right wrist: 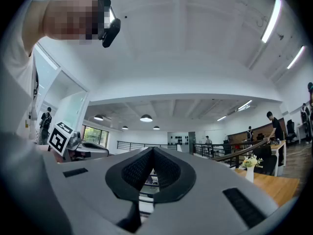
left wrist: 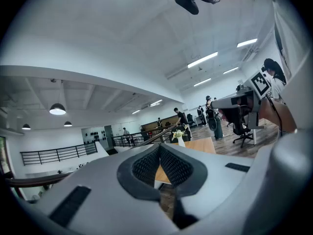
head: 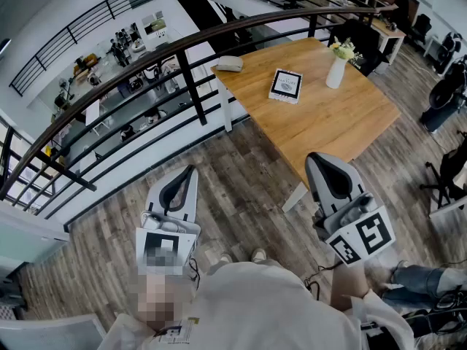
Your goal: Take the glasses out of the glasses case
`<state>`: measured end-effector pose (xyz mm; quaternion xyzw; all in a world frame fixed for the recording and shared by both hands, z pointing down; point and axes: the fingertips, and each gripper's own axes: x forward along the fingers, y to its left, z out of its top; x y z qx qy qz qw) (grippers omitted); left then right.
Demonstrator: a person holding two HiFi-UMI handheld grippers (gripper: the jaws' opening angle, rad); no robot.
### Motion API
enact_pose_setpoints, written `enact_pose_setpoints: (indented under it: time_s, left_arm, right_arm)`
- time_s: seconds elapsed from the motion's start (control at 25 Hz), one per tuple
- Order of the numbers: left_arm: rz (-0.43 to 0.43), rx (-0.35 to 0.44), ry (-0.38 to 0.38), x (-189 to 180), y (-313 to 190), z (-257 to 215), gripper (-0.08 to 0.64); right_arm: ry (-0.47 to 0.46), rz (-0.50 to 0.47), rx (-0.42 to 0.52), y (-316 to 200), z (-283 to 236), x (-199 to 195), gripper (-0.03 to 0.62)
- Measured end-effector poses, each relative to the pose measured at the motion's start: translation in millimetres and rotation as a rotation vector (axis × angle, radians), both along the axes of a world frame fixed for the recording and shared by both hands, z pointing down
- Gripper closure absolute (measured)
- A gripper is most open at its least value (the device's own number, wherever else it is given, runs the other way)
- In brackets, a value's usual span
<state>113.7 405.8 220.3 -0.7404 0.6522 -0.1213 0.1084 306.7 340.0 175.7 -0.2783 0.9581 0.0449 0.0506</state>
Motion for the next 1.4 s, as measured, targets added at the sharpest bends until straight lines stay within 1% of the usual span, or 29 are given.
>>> enact_pose_setpoints:
  time_s: [0.08, 0.12, 0.32, 0.52, 0.6, 0.68, 0.72, 0.76, 0.8, 0.84, 1.0, 1.24, 1.4]
  left_arm:
    - [-0.028, -0.029, 0.040, 3, -2, -2, 0.543]
    - [-0.035, -0.034, 0.048, 5, -3, -3, 0.543]
    - [-0.032, 0.004, 0.010, 3, -7, 1, 0.543]
    - [-0.032, 0.015, -0.002, 4, -16, 1, 0.543]
    - [-0.030, 0.010, 0.001, 6, -21, 2, 0.543]
    - [-0.039, 0.020, 0.035, 5, -25, 1, 0.543]
    - [-0.047, 0.031, 0.063, 4, -26, 0, 0.543]
    - [-0.053, 0.038, 0.089, 3, -28, -1, 0.543]
    - [-0.057, 0.041, 0.104, 3, -30, -1, 0.543]
    - [-0.059, 0.039, 0.103, 4, -32, 0, 0.543]
    - [-0.048, 0.018, 0.055, 14, -41, 6, 0.543]
    - [-0.038, 0.019, 0.052, 18, -58, 11, 0.543]
    - [-0.057, 0.029, 0.089, 6, -83, 19, 0.543]
  right_arm:
    - [-0.021, 0.010, -0.005, -4, -3, 6, 0.568]
    - [-0.029, 0.013, -0.006, -6, -4, 8, 0.568]
    - [-0.024, -0.001, 0.001, -10, -1, 9, 0.568]
    - [-0.008, -0.052, 0.009, -13, 2, 0, 0.566]
    - [-0.010, -0.057, 0.005, -18, 3, 1, 0.566]
    - [-0.049, -0.056, -0.008, -25, 1, 5, 0.565]
    - [-0.078, -0.061, -0.015, -28, -1, 7, 0.538]
    - [-0.100, -0.070, -0.021, -30, -3, 8, 0.439]
    - [-0.110, -0.079, -0.023, -33, -4, 10, 0.323]
    - [-0.109, -0.081, -0.018, -35, -4, 11, 0.311]
    - [-0.073, -0.072, 0.004, -41, -1, 13, 0.311]
    - [-0.051, -0.070, -0.010, -57, 12, 15, 0.314]
    - [-0.039, -0.069, -0.010, -81, 24, 11, 0.321]
